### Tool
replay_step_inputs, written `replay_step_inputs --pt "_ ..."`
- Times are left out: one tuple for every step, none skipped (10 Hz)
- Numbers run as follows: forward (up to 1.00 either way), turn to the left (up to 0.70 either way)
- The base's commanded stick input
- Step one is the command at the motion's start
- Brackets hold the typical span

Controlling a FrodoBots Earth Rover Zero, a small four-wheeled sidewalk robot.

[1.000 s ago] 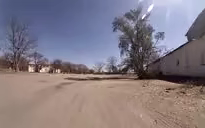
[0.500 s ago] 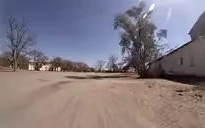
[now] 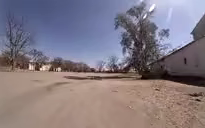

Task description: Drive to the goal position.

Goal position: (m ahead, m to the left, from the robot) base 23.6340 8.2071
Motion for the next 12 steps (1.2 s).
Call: replay_step_inputs --pt "1.00 0.00" --pt "1.00 0.00" --pt "1.00 0.00" --pt "1.00 0.00" --pt "1.00 0.00" --pt "1.00 0.00" --pt "1.00 0.00" --pt "1.00 0.00" --pt "1.00 0.00" --pt "1.00 0.00" --pt "1.00 0.00" --pt "1.00 0.00"
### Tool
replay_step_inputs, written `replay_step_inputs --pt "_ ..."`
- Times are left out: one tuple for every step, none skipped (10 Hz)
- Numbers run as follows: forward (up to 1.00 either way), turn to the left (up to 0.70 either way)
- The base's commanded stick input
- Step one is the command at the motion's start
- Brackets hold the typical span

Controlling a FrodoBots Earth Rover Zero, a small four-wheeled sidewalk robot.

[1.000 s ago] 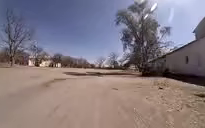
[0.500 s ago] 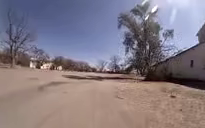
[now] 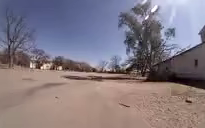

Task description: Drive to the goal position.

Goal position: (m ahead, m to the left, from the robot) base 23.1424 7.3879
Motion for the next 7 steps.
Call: replay_step_inputs --pt "1.00 0.00" --pt "1.00 0.00" --pt "1.00 0.00" --pt "1.00 0.00" --pt "1.00 0.00" --pt "1.00 0.00" --pt "1.00 0.00"
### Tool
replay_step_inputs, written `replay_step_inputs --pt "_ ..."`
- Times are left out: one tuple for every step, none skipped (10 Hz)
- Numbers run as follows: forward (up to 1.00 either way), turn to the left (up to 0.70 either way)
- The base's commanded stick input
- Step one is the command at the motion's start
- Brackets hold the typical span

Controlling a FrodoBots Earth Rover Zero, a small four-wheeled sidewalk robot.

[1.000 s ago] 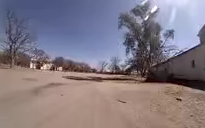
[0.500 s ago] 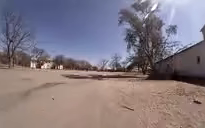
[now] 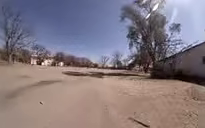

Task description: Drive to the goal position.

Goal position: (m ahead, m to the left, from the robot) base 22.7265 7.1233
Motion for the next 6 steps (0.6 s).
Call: replay_step_inputs --pt "1.00 0.00" --pt "1.00 0.00" --pt "1.00 0.00" --pt "1.00 0.00" --pt "1.00 0.00" --pt "1.00 0.00"
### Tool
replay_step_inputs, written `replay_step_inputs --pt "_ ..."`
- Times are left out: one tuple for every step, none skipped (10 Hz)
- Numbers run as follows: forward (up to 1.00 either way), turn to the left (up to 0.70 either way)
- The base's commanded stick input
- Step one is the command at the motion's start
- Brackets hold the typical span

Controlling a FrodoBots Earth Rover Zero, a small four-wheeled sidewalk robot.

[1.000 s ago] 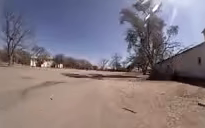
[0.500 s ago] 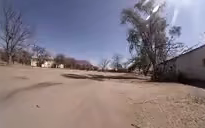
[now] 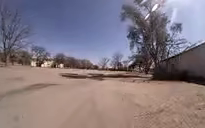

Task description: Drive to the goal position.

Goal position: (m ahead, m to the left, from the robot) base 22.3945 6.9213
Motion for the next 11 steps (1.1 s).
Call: replay_step_inputs --pt "1.00 0.00" --pt "1.00 0.00" --pt "1.00 0.00" --pt "1.00 0.00" --pt "1.00 0.00" --pt "1.00 0.00" --pt "1.00 -0.27" --pt "1.00 -0.27" --pt "1.00 -0.24" --pt "1.00 -0.06" --pt "1.00 0.00"
